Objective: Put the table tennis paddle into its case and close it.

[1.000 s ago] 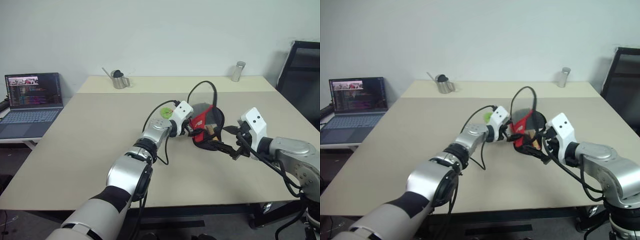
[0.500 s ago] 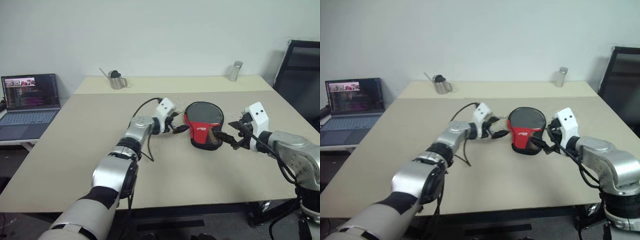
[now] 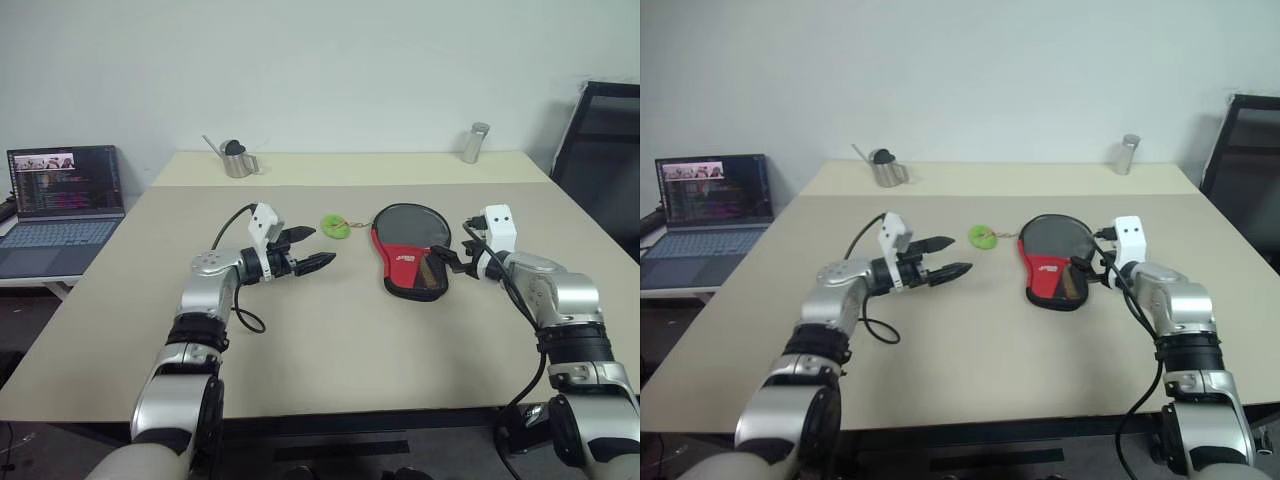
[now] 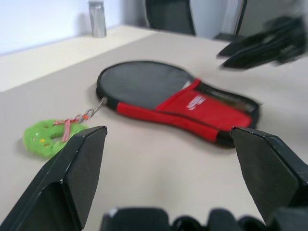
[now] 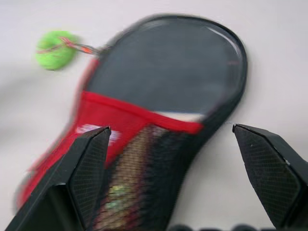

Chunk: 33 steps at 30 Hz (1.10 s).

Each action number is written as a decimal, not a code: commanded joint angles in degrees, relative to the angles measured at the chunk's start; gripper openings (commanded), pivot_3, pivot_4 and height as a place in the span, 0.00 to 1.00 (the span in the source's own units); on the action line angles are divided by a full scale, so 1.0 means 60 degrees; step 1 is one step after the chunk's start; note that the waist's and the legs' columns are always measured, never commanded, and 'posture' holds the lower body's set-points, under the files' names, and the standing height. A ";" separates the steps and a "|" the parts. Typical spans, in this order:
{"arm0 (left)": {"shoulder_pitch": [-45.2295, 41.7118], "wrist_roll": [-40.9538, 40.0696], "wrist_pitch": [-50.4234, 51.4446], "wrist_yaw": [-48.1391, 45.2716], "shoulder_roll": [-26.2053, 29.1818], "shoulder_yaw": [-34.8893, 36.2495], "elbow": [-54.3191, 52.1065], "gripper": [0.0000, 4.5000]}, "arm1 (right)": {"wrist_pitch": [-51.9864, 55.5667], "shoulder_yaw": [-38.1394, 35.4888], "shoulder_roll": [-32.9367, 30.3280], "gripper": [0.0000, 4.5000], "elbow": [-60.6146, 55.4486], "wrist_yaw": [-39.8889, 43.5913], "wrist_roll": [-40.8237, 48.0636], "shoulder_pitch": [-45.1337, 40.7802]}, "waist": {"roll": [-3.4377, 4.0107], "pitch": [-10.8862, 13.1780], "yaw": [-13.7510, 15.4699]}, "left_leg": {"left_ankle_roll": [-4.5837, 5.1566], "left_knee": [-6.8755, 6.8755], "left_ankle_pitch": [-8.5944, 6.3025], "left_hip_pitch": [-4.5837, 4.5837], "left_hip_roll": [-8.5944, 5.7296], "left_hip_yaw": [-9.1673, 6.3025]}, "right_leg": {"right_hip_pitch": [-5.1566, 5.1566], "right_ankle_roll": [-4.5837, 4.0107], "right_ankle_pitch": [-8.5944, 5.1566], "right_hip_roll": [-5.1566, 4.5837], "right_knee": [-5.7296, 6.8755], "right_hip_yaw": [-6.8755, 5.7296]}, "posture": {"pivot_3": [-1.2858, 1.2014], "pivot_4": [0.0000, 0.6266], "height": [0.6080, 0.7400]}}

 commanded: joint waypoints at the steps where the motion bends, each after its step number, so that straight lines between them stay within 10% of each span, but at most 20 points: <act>1: 0.0300 -0.0529 0.0908 0.0327 0.0235 -0.0005 -0.1906 1.00 | -0.0991 -0.0002 0.0121 0.99 0.1155 0.0119 -0.0368 -0.0596 | 0.0001 0.0000 0.0000 | 0.0000 0.0000 0.0000 0.0001 0.0002 -0.0001 | 0.0001 0.0000 0.0000 0.0006 0.0001 0.0000 | 0.52 0.24 1.00; 16: 0.0684 -0.0875 0.1633 0.0974 0.0589 -0.0270 -0.3167 1.00 | -0.2927 -0.0524 0.0900 0.99 0.5976 -0.0001 -0.0811 -0.2462 | 0.0002 -0.0001 -0.0094 | -0.0001 -0.0001 0.0002 0.0012 0.0005 0.0010 | 0.0006 -0.0005 0.0002 0.0019 0.0003 0.0016 | 0.52 0.24 1.00; 33: 0.0770 -0.1053 0.1776 0.1009 0.0747 -0.0340 -0.3444 1.00 | -0.3040 -0.0599 0.1117 0.96 0.6736 0.0156 -0.1051 -0.2548 | 0.0004 -0.0003 -0.0172 | -0.0001 -0.0001 0.0002 0.0018 0.0006 0.0011 | 0.0010 -0.0006 0.0003 0.0019 0.0006 0.0021 | 0.52 0.24 1.00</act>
